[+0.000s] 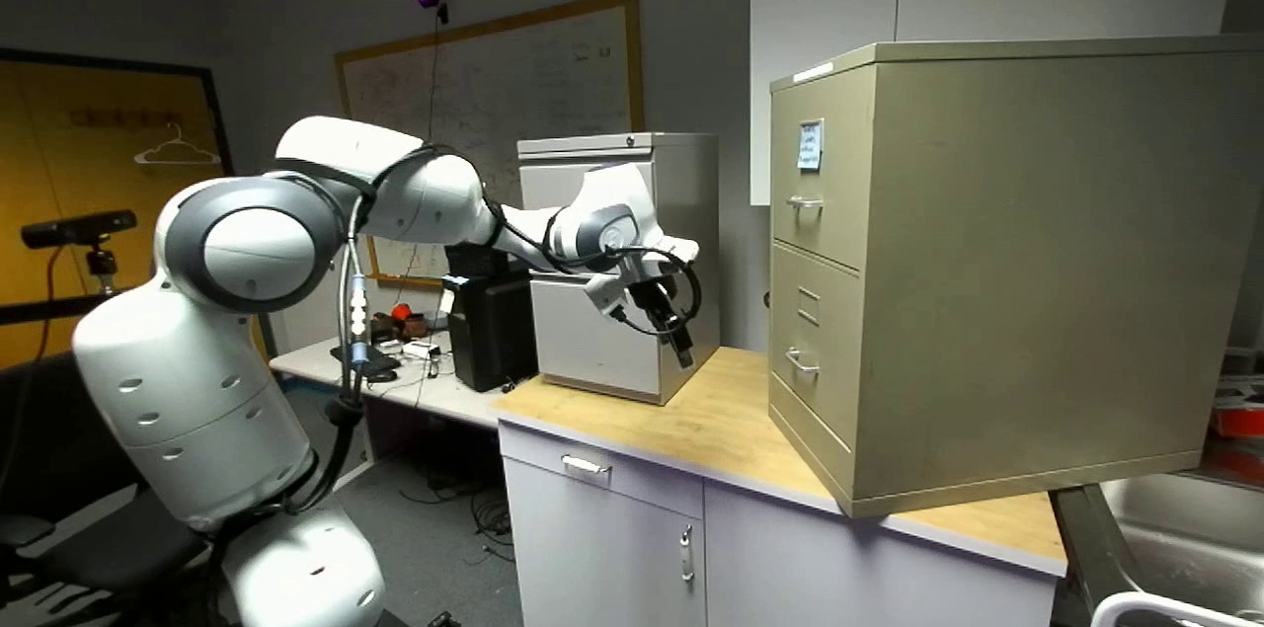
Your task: Open the bottom drawer of the cabinet to the right.
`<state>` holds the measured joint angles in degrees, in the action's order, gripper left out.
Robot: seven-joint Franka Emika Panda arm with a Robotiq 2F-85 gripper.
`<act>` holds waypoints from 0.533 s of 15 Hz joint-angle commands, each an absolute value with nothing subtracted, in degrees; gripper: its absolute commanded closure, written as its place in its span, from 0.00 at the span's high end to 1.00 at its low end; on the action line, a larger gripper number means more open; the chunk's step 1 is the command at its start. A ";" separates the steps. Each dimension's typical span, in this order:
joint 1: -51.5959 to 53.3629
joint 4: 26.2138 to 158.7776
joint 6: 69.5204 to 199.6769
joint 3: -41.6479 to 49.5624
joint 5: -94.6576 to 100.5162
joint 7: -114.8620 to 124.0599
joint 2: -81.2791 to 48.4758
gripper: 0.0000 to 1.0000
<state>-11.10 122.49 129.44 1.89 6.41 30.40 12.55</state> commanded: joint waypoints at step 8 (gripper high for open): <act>-11.23 111.07 137.79 9.52 -24.50 31.38 -2.29 1.00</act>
